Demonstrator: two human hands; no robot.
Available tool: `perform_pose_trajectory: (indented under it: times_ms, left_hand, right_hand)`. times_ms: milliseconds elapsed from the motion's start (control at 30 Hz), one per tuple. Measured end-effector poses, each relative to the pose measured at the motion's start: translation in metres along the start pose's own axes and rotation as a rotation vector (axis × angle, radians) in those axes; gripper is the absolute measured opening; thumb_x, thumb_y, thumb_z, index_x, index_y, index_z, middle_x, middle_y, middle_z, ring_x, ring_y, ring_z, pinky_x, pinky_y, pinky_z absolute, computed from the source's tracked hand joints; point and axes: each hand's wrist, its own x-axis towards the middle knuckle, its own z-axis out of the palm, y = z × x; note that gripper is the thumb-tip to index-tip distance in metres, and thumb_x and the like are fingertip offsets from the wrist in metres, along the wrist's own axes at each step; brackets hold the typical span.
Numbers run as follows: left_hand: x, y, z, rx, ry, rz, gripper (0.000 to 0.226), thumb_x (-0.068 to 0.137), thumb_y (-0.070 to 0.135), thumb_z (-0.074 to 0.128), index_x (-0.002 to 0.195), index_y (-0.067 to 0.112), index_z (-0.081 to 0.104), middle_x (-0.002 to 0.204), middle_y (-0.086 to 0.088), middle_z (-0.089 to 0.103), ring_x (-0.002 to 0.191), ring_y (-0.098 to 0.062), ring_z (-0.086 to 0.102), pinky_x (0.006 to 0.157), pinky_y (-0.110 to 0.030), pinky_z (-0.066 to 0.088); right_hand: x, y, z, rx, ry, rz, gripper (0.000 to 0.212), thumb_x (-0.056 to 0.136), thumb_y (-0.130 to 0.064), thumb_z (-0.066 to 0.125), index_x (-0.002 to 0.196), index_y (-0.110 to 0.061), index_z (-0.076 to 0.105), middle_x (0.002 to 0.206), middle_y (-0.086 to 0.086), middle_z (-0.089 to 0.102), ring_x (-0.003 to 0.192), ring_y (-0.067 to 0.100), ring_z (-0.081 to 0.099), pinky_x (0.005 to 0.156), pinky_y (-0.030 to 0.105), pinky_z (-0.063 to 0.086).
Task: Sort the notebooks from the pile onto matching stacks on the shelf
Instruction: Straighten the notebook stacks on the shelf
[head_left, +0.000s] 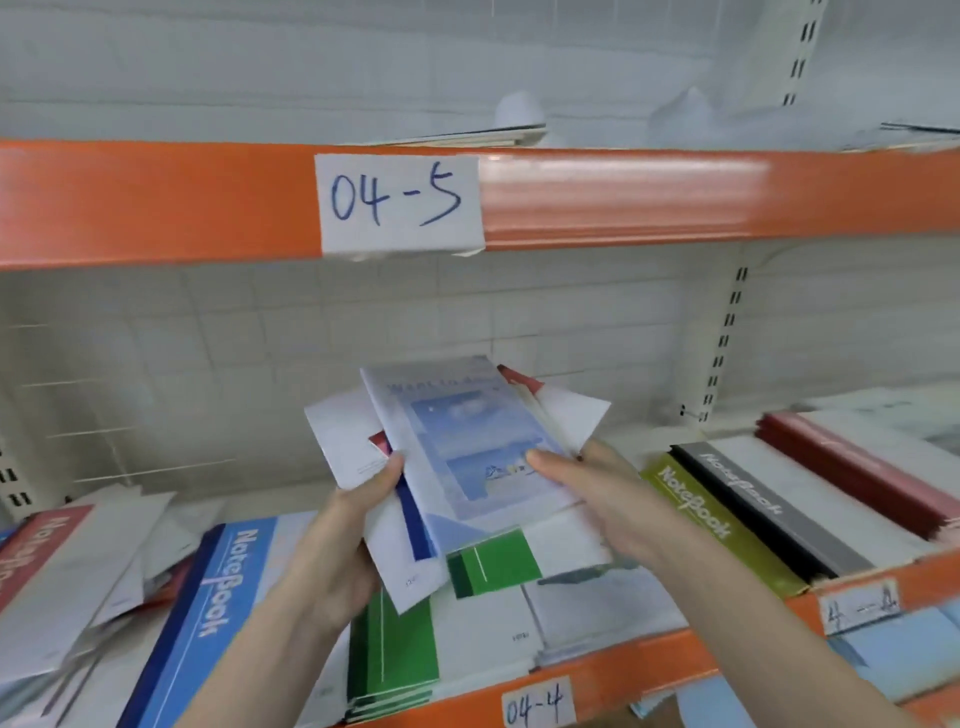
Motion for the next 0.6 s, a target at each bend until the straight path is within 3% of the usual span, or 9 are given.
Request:
perform_pose_trajectory:
  times_ms: [100, 167, 300, 367, 500, 600]
  left_hand:
    - [0.01, -0.019, 0.026, -0.046, 0.006, -0.009, 0.035, 0.085, 0.022, 0.059, 0.119, 0.014, 0.063, 0.107, -0.011, 0.072, 0.086, -0.024, 0.072, 0.061, -0.034, 0.06]
    - [0.013, -0.028, 0.038, -0.076, 0.03, -0.018, 0.027, 0.09, 0.016, 0.056, 0.116, 0.012, 0.063, 0.105, -0.012, 0.072, 0.084, -0.025, 0.072, 0.063, -0.037, 0.061]
    - [0.018, -0.035, 0.052, -0.035, 0.07, -0.036, 0.03, 0.088, 0.009, 0.059, 0.117, 0.005, 0.062, 0.103, -0.015, 0.072, 0.082, -0.027, 0.072, 0.062, -0.036, 0.06]
    - [0.019, -0.036, 0.055, -0.015, 0.075, -0.034, 0.035, 0.082, 0.01, 0.064, 0.116, 0.006, 0.062, 0.102, -0.015, 0.072, 0.083, -0.028, 0.072, 0.063, -0.036, 0.061]
    - [0.016, -0.037, 0.057, -0.01, -0.008, -0.048, 0.046, 0.073, 0.012, 0.067, 0.119, 0.012, 0.062, 0.108, -0.013, 0.071, 0.095, -0.031, 0.07, 0.073, -0.04, 0.059]
    - [0.016, -0.037, 0.057, 0.045, 0.002, -0.054, 0.049, 0.072, 0.009, 0.068, 0.121, 0.01, 0.061, 0.109, -0.013, 0.071, 0.1, -0.032, 0.068, 0.078, -0.042, 0.056]
  right_hand:
    - [-0.001, -0.001, -0.018, -0.1, 0.23, -0.076, 0.05, 0.086, -0.021, 0.069, 0.124, -0.013, 0.038, 0.106, 0.007, 0.066, 0.089, 0.016, 0.067, 0.067, 0.024, 0.054]
    - [-0.003, -0.004, -0.028, -0.178, 0.3, -0.121, 0.048, 0.087, -0.024, 0.067, 0.124, -0.019, 0.037, 0.102, 0.003, 0.063, 0.087, 0.013, 0.064, 0.065, 0.021, 0.049]
    - [-0.001, -0.005, -0.049, -0.275, 0.223, -0.064, 0.028, 0.087, -0.03, 0.066, 0.112, -0.017, 0.06, 0.103, 0.001, 0.067, 0.088, 0.014, 0.066, 0.072, 0.025, 0.052]
    - [0.0, -0.004, -0.059, -0.219, 0.179, -0.011, 0.028, 0.086, -0.028, 0.068, 0.11, -0.015, 0.063, 0.103, 0.004, 0.069, 0.088, 0.017, 0.068, 0.076, 0.027, 0.054]
    - [0.002, -0.004, -0.071, -0.045, 0.162, 0.013, 0.025, 0.085, -0.017, 0.069, 0.109, -0.009, 0.065, 0.091, 0.006, 0.074, 0.078, 0.019, 0.071, 0.061, 0.025, 0.054]
    - [0.004, -0.005, -0.074, 0.013, 0.145, 0.031, 0.029, 0.087, -0.019, 0.067, 0.115, -0.012, 0.062, 0.092, 0.008, 0.074, 0.079, 0.021, 0.072, 0.06, 0.027, 0.054]
